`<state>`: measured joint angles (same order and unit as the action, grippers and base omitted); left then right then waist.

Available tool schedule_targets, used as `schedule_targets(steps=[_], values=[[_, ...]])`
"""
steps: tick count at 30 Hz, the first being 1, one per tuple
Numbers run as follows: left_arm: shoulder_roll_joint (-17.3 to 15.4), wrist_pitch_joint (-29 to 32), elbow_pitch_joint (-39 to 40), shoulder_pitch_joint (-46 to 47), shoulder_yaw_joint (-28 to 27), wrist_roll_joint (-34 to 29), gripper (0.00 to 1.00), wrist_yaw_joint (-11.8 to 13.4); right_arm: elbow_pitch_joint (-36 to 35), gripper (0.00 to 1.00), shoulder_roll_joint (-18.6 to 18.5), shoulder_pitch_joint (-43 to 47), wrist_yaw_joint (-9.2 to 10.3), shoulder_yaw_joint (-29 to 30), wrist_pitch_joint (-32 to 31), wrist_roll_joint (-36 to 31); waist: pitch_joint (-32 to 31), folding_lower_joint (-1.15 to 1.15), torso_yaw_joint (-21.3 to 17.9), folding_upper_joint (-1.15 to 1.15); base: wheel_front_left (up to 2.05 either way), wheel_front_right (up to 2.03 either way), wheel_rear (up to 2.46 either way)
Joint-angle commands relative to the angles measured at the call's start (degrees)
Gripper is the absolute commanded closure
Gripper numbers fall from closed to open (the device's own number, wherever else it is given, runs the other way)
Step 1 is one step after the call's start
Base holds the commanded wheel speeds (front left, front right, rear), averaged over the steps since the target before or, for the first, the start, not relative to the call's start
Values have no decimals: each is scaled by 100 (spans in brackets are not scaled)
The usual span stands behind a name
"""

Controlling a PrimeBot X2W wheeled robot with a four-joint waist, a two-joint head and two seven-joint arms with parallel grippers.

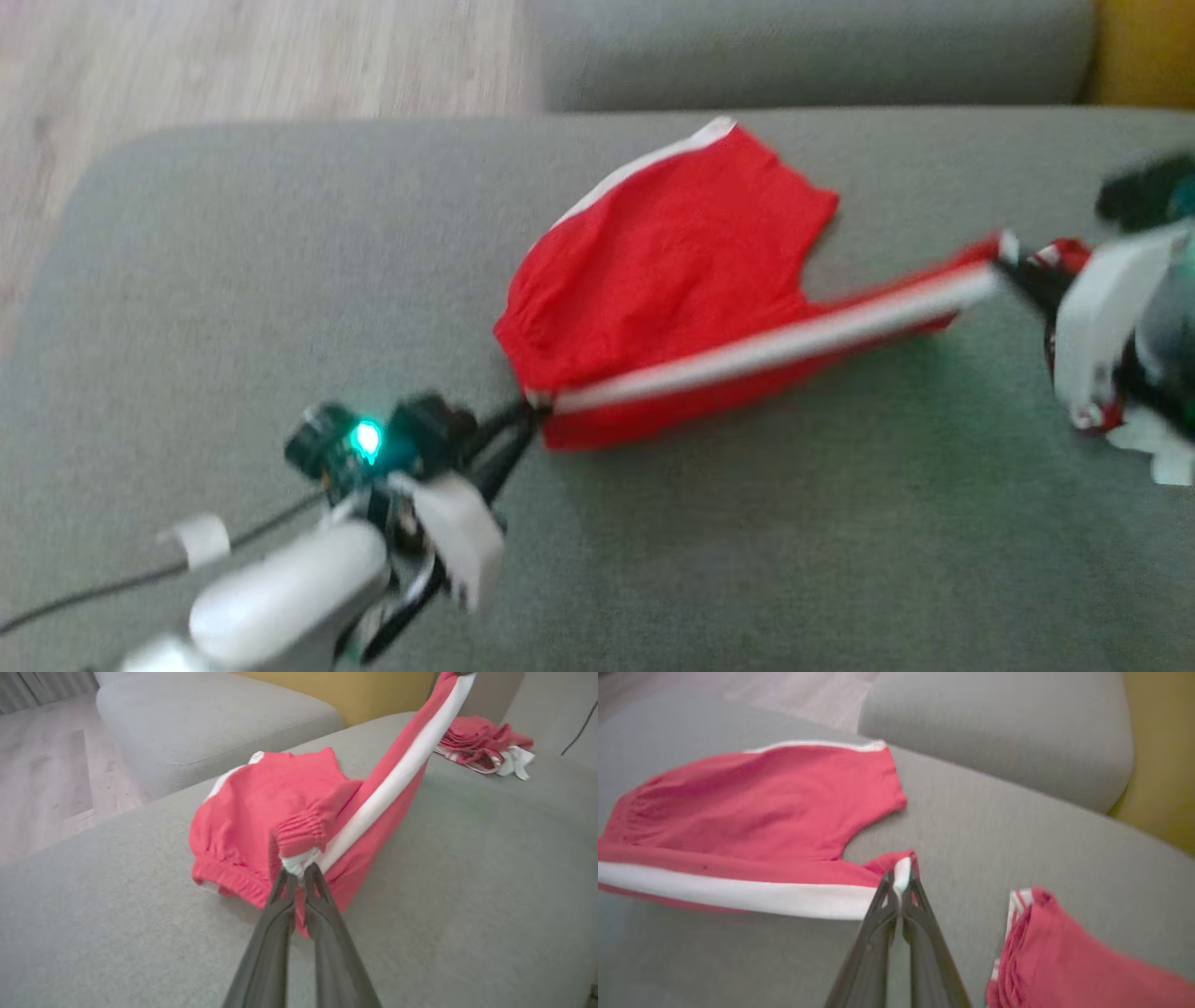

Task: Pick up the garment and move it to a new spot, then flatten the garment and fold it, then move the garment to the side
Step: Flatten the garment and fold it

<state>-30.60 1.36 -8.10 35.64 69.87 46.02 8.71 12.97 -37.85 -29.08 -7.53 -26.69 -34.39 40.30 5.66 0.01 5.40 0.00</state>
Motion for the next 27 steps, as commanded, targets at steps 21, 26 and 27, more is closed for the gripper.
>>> schedule_targets(steps=[21, 26, 27], values=[[1159, -322, -1744, 1887, -632, -154, 100, -144, 2381, 100, 1068, -3260, 4, -537, 813, -1944, 1827, -1, 1054, 0, 0, 0, 0], [1438, -400, -2126, 2115, -646, -148, 100, -240, 2957, 100, 1120, -3627, 4, -741, 1179, -2063, 2022, -1, 1183, 0, 0, 0, 0], [1484, -420, -2192, 2145, -650, -146, 100, -249, 3058, 100, 1133, -3688, 4, -766, 1258, -2081, 2054, -1, 1203, 0, 0, 0, 0]])
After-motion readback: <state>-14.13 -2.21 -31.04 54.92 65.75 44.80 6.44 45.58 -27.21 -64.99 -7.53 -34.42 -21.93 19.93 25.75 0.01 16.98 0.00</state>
